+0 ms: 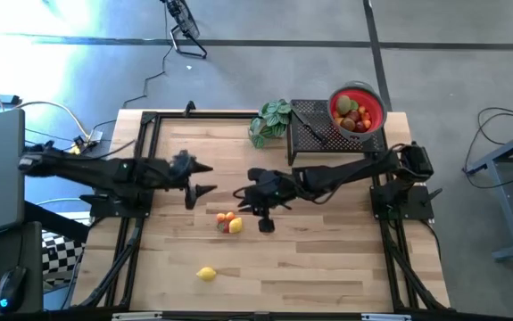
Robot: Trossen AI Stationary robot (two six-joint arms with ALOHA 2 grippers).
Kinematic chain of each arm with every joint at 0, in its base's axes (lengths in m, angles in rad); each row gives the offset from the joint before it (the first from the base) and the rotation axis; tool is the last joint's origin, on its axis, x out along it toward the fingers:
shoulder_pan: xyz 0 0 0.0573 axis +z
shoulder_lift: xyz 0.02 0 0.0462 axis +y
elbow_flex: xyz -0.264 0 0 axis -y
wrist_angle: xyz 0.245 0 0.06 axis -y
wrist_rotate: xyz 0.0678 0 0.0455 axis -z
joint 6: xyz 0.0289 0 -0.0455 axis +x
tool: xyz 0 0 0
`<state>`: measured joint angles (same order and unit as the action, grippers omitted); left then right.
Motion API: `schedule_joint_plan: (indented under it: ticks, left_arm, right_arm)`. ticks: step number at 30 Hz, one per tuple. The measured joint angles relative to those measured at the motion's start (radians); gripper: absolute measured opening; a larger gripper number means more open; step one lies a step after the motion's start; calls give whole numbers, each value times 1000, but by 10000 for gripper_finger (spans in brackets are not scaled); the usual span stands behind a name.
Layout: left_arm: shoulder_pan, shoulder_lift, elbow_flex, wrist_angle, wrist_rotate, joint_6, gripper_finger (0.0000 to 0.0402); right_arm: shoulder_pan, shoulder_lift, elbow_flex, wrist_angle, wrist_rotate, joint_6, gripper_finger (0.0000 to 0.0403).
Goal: Pick & Place Fruit
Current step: Put the yellow lemon into the red strainer bowl
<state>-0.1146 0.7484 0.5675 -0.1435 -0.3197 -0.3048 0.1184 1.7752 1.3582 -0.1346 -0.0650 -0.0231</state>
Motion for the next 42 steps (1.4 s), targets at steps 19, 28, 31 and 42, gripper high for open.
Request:
schedule_joint_plan:
  ticks: [19, 28, 31, 42]
  left_arm:
    - [-578, 50, -15, 45, -449, -101, 223]
    - [-646, 50, -15, 49, -538, -112, 222]
    - [-646, 50, -15, 55, -539, -116, 222]
    - [-646, 50, -15, 69, -538, -114, 222]
  right_arm:
    - [75, 0, 0, -8, 90, -113, 53]
    - [85, 70, 2, 132, 83, -183, 146]
    - [85, 116, 2, 143, 89, -187, 187]
    - [83, 266, 0, 177, 83, -185, 267]
